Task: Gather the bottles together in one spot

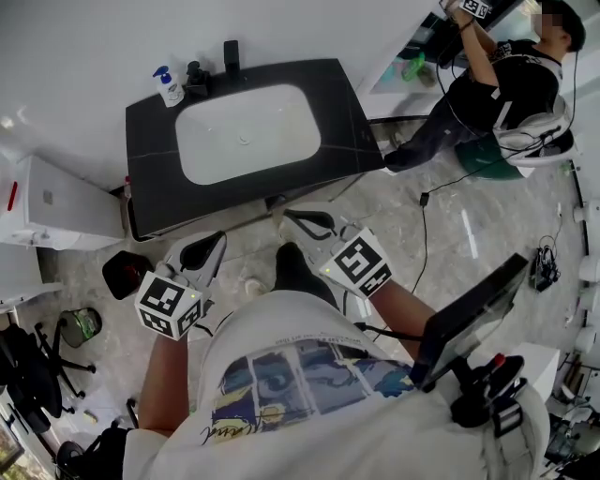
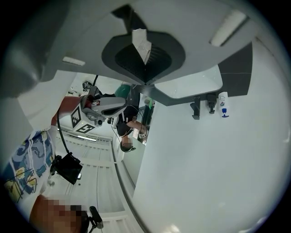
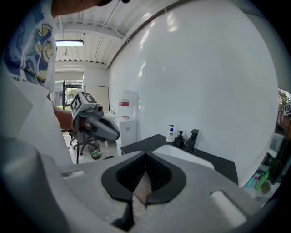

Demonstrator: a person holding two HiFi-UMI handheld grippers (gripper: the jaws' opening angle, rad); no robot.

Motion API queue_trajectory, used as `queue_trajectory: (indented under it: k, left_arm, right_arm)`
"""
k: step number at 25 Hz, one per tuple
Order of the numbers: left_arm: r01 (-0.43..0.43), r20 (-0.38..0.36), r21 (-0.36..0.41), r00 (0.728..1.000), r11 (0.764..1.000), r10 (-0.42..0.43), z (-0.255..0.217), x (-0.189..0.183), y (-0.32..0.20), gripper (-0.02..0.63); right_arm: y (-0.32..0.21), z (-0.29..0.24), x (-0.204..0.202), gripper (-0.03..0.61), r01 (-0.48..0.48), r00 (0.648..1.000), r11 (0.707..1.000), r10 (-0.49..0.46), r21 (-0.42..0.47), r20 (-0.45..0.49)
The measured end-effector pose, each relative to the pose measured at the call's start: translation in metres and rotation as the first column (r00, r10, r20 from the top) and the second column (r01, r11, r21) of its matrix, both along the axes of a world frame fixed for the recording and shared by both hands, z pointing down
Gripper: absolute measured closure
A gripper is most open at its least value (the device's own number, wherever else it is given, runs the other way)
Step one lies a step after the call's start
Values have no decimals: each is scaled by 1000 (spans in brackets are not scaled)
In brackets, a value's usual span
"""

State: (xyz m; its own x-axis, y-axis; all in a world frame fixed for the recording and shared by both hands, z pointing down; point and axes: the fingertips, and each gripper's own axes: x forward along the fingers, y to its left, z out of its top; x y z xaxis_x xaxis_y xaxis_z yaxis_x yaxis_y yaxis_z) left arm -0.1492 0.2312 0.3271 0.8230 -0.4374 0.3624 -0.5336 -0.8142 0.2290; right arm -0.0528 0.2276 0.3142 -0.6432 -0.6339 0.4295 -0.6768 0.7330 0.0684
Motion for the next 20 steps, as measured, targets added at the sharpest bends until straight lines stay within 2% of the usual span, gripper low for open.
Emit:
queue_trajectory:
  k: [20]
  left_arm:
    - [-6, 15, 0, 1000, 1000, 6, 3, -4, -7, 612]
  right_arm:
    - [-3, 0, -9, 578, 4, 1000, 1000, -4, 3, -8]
